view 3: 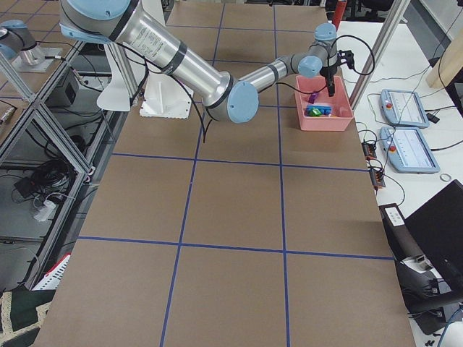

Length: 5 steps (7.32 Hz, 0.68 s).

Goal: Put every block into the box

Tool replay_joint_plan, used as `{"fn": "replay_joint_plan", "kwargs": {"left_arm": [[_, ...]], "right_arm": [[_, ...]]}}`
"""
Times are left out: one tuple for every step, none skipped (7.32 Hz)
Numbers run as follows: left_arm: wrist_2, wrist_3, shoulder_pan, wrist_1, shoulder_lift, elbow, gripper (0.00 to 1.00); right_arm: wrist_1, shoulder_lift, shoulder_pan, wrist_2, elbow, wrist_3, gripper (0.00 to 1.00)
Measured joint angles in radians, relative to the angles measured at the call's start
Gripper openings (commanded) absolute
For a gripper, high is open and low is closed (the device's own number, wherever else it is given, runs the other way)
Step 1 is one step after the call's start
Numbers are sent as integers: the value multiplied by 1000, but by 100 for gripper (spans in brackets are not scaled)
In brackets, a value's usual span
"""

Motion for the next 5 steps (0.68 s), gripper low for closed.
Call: {"fn": "replay_joint_plan", "kwargs": {"left_arm": [[-13, 2, -16, 0, 5, 4, 100], [-28, 12, -37, -1, 14, 4, 100], [-46, 32, -53, 1, 20, 4, 100], [-56, 47, -70, 13, 23, 5, 100], [-61, 53, -86, 28, 24, 8, 100]], "right_arm": [[-124, -14, 31, 19, 83, -92, 100], [-302, -49, 81, 50, 198, -193, 100], [-439, -138, 141, 84, 334, -278, 100], [-504, -276, 194, 113, 468, -376, 100], [-527, -421, 243, 127, 570, -498, 100]]}}
